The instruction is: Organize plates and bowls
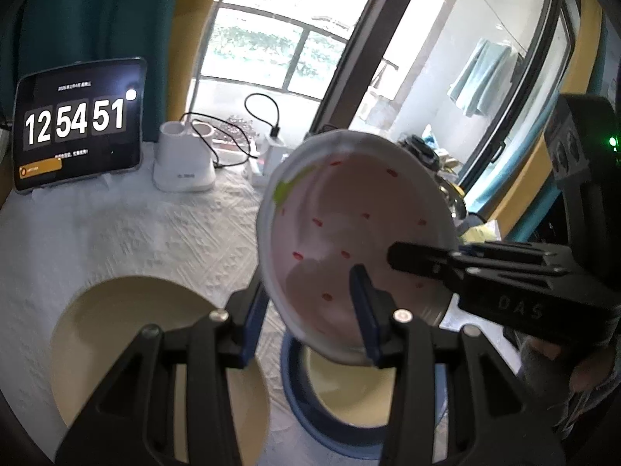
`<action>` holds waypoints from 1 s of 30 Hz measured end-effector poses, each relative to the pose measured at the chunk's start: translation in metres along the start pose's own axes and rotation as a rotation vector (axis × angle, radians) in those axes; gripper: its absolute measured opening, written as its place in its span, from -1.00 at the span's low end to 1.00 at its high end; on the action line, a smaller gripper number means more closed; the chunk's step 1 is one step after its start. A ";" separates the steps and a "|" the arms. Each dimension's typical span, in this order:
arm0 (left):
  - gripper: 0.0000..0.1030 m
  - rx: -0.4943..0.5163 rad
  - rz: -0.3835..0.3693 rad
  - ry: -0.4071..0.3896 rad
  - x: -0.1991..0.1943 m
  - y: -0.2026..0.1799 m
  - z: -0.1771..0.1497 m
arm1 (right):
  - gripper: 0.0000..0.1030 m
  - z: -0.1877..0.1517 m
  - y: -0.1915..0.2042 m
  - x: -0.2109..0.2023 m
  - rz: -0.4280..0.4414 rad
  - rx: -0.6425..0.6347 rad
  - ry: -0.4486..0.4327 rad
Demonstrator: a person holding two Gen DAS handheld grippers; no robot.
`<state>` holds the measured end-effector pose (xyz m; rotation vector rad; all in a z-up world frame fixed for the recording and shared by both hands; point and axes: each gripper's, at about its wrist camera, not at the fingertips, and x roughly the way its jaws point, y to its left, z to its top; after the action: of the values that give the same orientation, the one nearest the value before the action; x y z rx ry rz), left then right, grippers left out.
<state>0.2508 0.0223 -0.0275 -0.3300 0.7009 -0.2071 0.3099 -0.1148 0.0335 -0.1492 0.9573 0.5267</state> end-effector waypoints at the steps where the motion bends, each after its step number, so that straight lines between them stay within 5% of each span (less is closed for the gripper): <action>1: -0.17 0.004 -0.001 0.004 0.001 -0.002 -0.002 | -0.71 -0.003 -0.002 0.000 0.002 0.007 0.002; 30: -0.17 0.070 0.020 0.084 0.014 -0.026 -0.047 | -0.71 -0.064 -0.027 0.011 0.017 0.093 0.090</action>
<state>0.2280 -0.0167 -0.0604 -0.2481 0.7776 -0.2273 0.2803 -0.1564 -0.0151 -0.0815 1.0693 0.4934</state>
